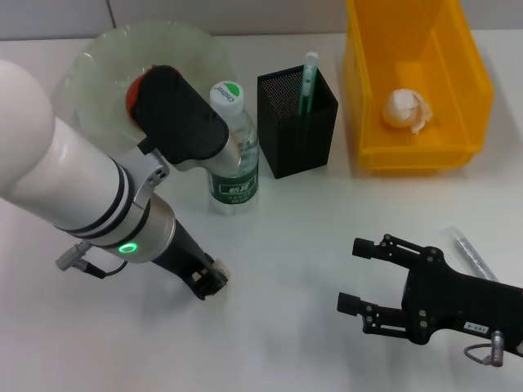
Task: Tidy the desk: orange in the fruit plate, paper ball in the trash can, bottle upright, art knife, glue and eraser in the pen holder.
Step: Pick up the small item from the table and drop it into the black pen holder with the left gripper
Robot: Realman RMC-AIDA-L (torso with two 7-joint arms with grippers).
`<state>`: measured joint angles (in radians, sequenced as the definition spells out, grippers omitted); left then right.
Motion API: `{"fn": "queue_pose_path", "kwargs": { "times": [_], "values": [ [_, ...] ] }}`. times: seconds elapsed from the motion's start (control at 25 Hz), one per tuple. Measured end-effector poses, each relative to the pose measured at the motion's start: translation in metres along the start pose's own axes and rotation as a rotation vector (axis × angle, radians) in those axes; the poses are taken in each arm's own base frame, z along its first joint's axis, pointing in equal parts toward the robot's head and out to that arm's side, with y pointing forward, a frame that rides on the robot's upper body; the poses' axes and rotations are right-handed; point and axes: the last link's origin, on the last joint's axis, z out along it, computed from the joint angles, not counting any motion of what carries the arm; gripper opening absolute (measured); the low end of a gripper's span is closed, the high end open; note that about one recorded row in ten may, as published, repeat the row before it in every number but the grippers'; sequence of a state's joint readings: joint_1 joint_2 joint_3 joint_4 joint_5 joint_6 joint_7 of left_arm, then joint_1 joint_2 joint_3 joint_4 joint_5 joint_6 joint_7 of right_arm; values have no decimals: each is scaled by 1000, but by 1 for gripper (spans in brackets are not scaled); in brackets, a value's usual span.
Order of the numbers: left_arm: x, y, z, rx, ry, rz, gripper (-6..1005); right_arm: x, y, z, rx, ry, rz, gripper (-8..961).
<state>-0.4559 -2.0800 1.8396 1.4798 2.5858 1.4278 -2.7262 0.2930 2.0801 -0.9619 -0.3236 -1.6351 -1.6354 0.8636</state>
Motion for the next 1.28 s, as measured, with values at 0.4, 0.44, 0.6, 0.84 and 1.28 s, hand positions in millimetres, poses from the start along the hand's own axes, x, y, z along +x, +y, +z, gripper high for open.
{"fn": "queue_pose_path", "kwargs": {
  "times": [0.4,0.44,0.6,0.84,1.28],
  "values": [
    [25,5,-44,-21,225,57,275,3,-3,1,21,17,0,817],
    [25,5,-44,-21,225,57,275,3,-3,1,21,17,0,817],
    [39,4,-74,-100,417,93,276,3,-2,1,21,17,0,817],
    [55,5,-82,-168,598,151,277,2,-3,3,15,15,-9,817],
    [95,-3,-56,28,890,203,279,0,-4,7,4,11,-1,817]
  ]
}}
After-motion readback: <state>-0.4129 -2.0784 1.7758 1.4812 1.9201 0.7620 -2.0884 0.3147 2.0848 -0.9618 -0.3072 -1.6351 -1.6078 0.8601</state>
